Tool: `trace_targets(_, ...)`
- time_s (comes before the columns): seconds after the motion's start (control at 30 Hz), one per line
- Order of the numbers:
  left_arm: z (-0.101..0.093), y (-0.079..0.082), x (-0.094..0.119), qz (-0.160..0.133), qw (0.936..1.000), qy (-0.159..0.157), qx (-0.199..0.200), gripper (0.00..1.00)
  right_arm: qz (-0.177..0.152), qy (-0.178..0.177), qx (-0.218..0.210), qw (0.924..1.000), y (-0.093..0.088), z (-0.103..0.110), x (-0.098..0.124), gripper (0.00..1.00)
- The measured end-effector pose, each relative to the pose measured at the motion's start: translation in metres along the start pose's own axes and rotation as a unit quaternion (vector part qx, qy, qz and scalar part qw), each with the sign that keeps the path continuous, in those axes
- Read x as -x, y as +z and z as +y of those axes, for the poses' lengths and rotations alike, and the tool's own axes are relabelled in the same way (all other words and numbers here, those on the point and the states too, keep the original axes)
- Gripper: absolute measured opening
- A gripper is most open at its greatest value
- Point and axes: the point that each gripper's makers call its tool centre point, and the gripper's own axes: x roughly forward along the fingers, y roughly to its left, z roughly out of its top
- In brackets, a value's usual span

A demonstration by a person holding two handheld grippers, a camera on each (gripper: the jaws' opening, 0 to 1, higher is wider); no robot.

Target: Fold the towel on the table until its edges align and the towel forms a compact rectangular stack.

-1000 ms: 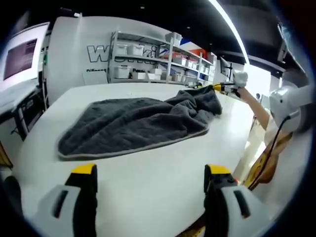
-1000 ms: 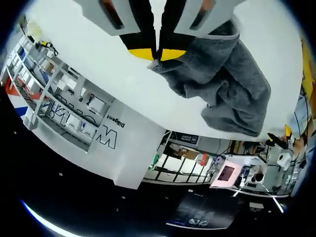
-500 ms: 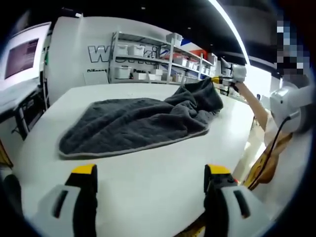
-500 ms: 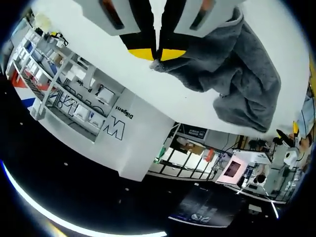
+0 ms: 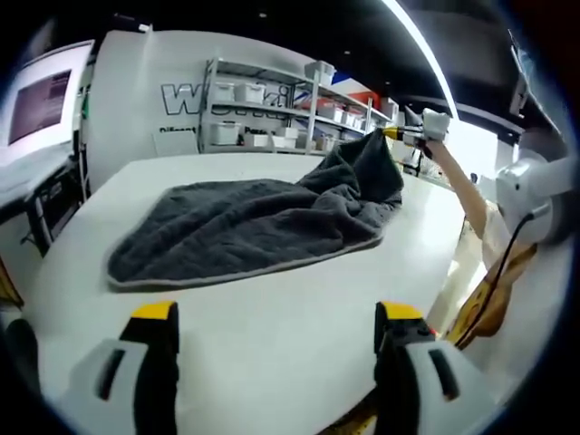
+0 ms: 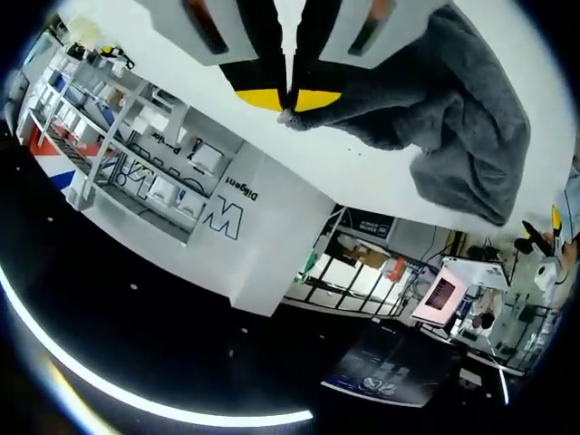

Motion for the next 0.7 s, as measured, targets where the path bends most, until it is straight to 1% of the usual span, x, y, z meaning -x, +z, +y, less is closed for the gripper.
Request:
trace_targets(0.17,0.002,0.0,0.001,-0.002,1.0,0.001,0.001,0.94,-0.016,-0.011,-0.006,0.9998,0.015,-0.01,-0.004,0.02)
trace_targets(0.33,0.003,0.0,0.002,-0.002,1.0,0.001,0.002,0.94,-0.018,-0.028,-0.001,0.9994,0.022,-0.022,-0.009,0.02)
trace_targets(0.4,0.003,0.0,0.003,-0.003,1.0,0.002,0.002,0.94,-0.017,-0.031,-0.002,0.9994,0.021,-0.025,-0.012,0.02)
trace_targets(0.57,0.005,0.0,0.005,-0.004,1.0,0.003,0.003,0.94,0.006,-0.046,0.001,0.9989,0.008,-0.035,-0.022,0.02)
trace_targets(0.7,0.005,-0.001,0.005,-0.004,1.0,0.004,0.004,0.94,0.038,-0.051,-0.002,0.998,-0.015,-0.041,-0.033,0.02)
